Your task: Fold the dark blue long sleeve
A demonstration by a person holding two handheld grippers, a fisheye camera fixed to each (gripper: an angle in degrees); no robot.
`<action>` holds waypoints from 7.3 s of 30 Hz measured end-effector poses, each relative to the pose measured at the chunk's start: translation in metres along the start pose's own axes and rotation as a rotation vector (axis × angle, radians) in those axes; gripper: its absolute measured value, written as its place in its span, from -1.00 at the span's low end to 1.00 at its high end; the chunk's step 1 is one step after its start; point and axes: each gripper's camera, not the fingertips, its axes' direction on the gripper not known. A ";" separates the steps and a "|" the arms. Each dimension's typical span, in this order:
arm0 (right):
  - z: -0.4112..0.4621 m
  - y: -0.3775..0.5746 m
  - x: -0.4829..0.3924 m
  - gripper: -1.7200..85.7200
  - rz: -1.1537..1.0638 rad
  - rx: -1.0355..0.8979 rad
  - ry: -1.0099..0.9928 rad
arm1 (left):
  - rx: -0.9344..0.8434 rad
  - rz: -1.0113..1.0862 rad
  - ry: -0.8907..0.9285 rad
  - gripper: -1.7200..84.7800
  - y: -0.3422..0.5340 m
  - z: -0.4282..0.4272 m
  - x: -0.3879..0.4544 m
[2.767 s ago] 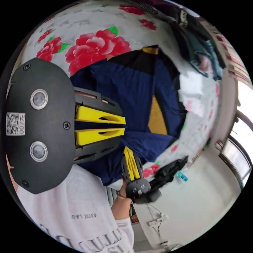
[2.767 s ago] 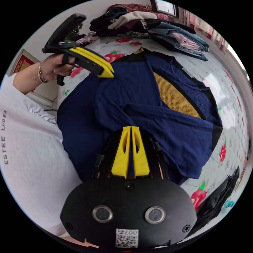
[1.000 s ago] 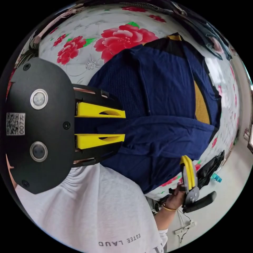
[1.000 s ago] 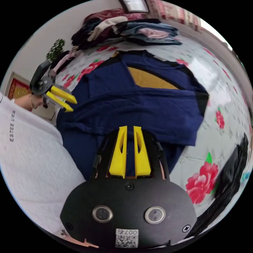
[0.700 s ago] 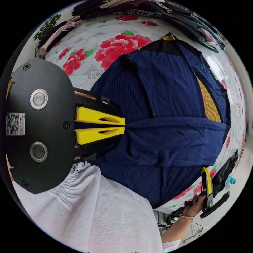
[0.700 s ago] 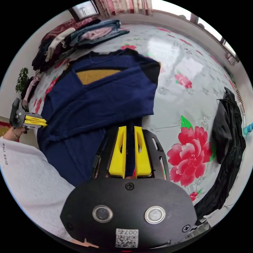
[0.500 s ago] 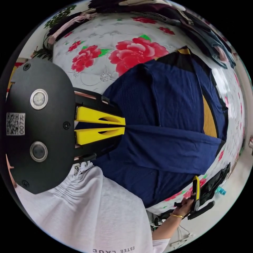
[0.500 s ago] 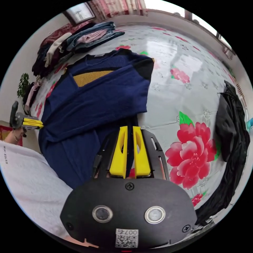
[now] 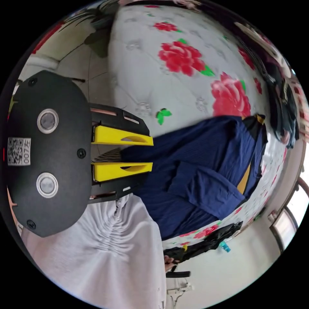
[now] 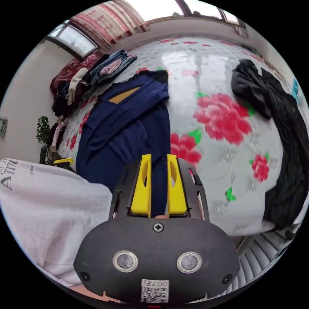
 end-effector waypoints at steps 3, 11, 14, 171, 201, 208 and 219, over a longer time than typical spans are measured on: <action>0.005 0.046 0.014 -0.79 0.047 -0.085 -0.015 | -0.022 -0.063 0.035 -0.75 0.033 0.001 -0.017; 0.051 0.075 0.044 -0.80 0.078 -0.305 -0.068 | -0.228 0.050 0.098 -0.63 0.046 0.046 -0.023; 0.053 0.061 0.050 -0.85 0.039 -0.341 -0.025 | -0.278 0.090 0.097 -0.63 0.031 0.056 -0.016; 0.035 -0.238 -0.228 -0.82 -0.690 -0.024 -0.251 | 0.500 -0.641 0.642 -0.76 -0.021 -0.185 -0.133; 0.172 -0.255 0.015 -0.77 0.187 -0.266 -0.680 | 0.297 -0.468 0.903 -0.78 -0.057 -0.188 -0.163; 0.112 -0.239 0.019 -0.81 0.136 -0.221 -0.916 | 0.374 -0.529 0.930 -0.81 -0.014 -0.241 -0.140; 0.074 -0.221 -0.075 -0.84 -0.040 -0.405 -1.126 | 0.556 -0.684 0.863 -0.81 0.116 -0.337 -0.126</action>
